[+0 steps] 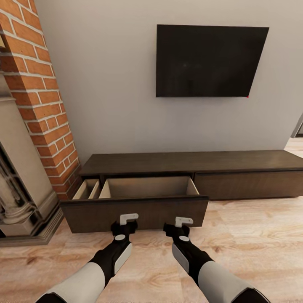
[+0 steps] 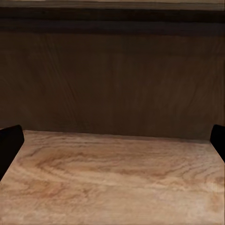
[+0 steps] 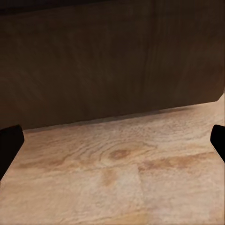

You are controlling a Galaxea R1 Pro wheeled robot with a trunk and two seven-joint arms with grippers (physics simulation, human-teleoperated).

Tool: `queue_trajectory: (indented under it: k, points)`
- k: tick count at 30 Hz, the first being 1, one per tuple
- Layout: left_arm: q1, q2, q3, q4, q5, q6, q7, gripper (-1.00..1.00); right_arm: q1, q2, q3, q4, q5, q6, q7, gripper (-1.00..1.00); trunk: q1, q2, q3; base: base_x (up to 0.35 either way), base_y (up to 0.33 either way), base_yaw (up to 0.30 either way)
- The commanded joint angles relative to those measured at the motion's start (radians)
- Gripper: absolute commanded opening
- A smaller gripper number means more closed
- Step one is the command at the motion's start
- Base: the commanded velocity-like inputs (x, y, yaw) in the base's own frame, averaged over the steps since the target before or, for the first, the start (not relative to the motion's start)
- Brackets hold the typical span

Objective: Place each of the two pumpkins and all three candles from the living room inside a cabinet in the living room (use any cabinet), then make sure every cabinet is closed, and position the cauldron so it is next to a table in the living room.

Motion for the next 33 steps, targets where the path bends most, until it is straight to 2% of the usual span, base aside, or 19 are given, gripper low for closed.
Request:
queue_trajectory:
  k: [1,5,9,11,15,18,23,28,33]
  points:
    - [-0.001,0.0,-0.006,0.005,0.006,-0.008,0.006,1.0,-0.001,0.0,0.011,0.001,-0.011,-0.022,-0.005,1.0,0.004,-0.008,-0.004,0.0,0.0,0.0]
    - [-0.001,0.0,-0.007,0.012,-0.001,-0.047,0.005,1.0,-0.003,0.0,0.016,0.005,-0.012,-0.097,-0.003,1.0,0.019,-0.036,-0.017,0.0,0.0,0.0]
    - [0.0,0.0,-0.008,0.014,-0.005,-0.077,0.005,1.0,-0.004,0.0,0.018,0.015,-0.012,-0.118,-0.003,1.0,0.034,-0.064,-0.029,0.0,0.0,0.0]
    - [0.0,0.0,-0.008,0.015,-0.012,-0.081,0.004,1.0,-0.004,0.0,0.019,0.016,-0.012,-0.121,-0.002,1.0,0.035,-0.064,-0.037,0.0,0.0,0.0]
    - [0.006,0.0,-0.008,0.015,-0.071,-0.098,0.004,1.0,-0.004,0.001,0.026,0.017,-0.011,-0.124,-0.002,1.0,0.037,-0.065,-0.052,0.0,0.0,0.0]
    - [0.011,0.0,-0.008,0.015,-0.093,-0.116,0.002,1.0,-0.004,0.001,0.036,0.017,-0.011,-0.124,-0.002,1.0,0.039,-0.066,-0.064,0.0,0.0,0.0]
    - [0.014,0.0,-0.008,0.015,-0.099,-0.122,-0.003,1.0,-0.004,0.001,0.041,0.017,-0.011,-0.125,-0.002,1.0,0.041,-0.067,-0.083,0.0,0.0,0.0]
    - [0.014,0.0,-0.008,0.015,-0.1,-0.123,-0.081,1.0,-0.004,0.001,0.043,0.017,-0.01,-0.125,-0.002,1.0,0.041,-0.067,-0.083,0.0,0.0,0.0]
    - [0.014,0.001,-0.002,0.015,-0.095,-0.123,-0.099,1.0,-0.004,0.001,0.043,0.016,-0.009,-0.126,-0.002,1.0,0.041,-0.067,-0.083,0.0,0.0,0.0]
